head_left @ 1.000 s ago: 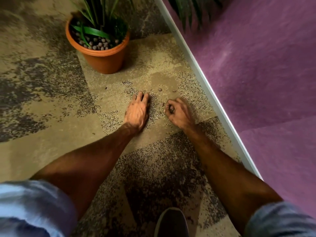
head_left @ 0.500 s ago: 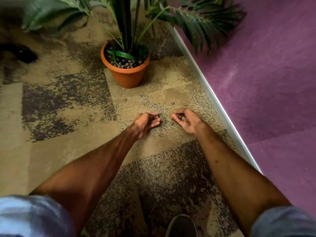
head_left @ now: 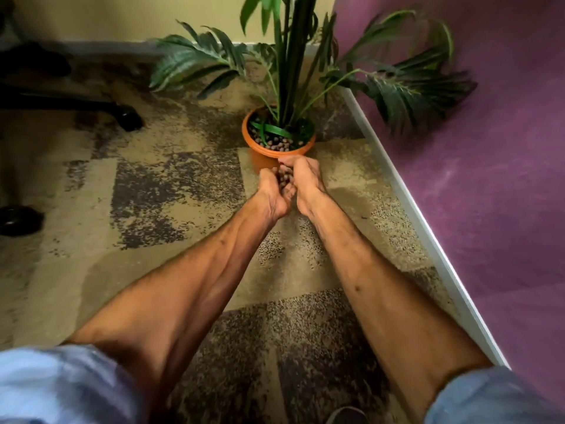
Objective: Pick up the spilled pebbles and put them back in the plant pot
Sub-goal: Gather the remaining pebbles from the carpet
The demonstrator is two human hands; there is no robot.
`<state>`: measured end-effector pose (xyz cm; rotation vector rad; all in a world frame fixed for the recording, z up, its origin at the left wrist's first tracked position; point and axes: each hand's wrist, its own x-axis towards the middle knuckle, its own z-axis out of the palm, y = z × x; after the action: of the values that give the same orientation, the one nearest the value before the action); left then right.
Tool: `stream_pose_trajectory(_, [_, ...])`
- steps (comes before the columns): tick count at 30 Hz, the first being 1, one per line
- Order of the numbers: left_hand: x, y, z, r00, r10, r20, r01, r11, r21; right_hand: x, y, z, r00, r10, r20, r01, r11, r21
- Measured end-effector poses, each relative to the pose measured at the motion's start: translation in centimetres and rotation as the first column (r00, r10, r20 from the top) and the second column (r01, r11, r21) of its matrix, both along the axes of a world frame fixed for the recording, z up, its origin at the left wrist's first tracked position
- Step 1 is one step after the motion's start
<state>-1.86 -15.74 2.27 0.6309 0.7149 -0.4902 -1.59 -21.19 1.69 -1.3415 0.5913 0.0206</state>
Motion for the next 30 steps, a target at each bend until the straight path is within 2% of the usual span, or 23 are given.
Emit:
stream_pose_trajectory(2, [0.2,0.4,1.9,0.995,0.101,-0.005,-0.098,0.952,-0.291,0.7,2.0,0.3,0.996,-0.053,0.075,0.057,0.997,-0.054])
stream_pose_trajectory(3, [1.0,0.6,2.1,0.974,0.192,-0.119,-0.225,0.869,-0.441,1.1,2.7,0.6,0.995,-0.035,0.092,0.040,0.997,-0.060])
stream_pose_trajectory(4, [0.7,0.9,3.0,0.972,0.212,-0.099,-0.234,0.887,-0.397,1.6,3.2,1.0,0.996,0.024,0.091,-0.018,0.998,-0.067])
stream_pose_trajectory(5, [1.3,1.2,3.3,0.965,0.263,0.002,-0.256,0.942,-0.215,2.3,3.5,1.4,0.994,0.072,0.083,-0.067,0.996,-0.061])
stream_pose_trajectory(6, [2.0,2.1,3.5,0.980,0.193,0.051,-0.192,0.981,-0.035,2.9,3.6,1.7,0.993,0.082,0.090,-0.080,0.997,-0.024])
stream_pose_trajectory(10, [4.4,5.3,3.5,0.988,0.139,0.067,-0.139,0.990,-0.012,4.6,4.4,2.9,0.983,0.075,0.165,-0.088,0.993,0.075])
stream_pose_trajectory(11, [5.0,5.7,3.5,0.990,0.119,0.078,-0.125,0.989,0.078,4.8,4.7,3.3,0.981,0.071,0.183,-0.093,0.990,0.110])
stream_pose_trajectory(13, [5.9,6.4,3.8,0.988,0.117,0.099,-0.122,0.992,0.044,5.3,4.4,3.4,0.976,0.010,0.216,-0.058,0.975,0.217])
stream_pose_trajectory(15, [7.1,7.1,4.2,0.988,0.118,0.095,-0.128,0.987,0.099,5.6,3.5,3.1,0.967,-0.069,0.246,-0.006,0.957,0.290])
stream_pose_trajectory(18, [8.4,7.2,4.9,0.979,0.146,0.139,-0.159,0.983,0.090,5.3,1.9,2.1,0.966,-0.111,0.234,0.047,0.964,0.261])
stream_pose_trajectory(23, [8.5,6.3,5.6,0.975,0.028,0.220,-0.030,1.000,0.003,4.1,-0.5,-0.2,0.964,-0.201,0.176,0.152,0.955,0.256])
stream_pose_trajectory(26, [8.6,5.9,5.0,0.978,0.066,0.196,-0.060,0.997,-0.039,2.6,-1.0,-1.8,0.974,-0.207,0.090,0.177,0.948,0.265])
stream_pose_trajectory(30, [8.8,5.2,4.6,0.963,0.090,0.255,-0.069,0.994,-0.089,0.7,-1.5,-3.9,0.978,-0.208,0.002,0.201,0.945,0.256])
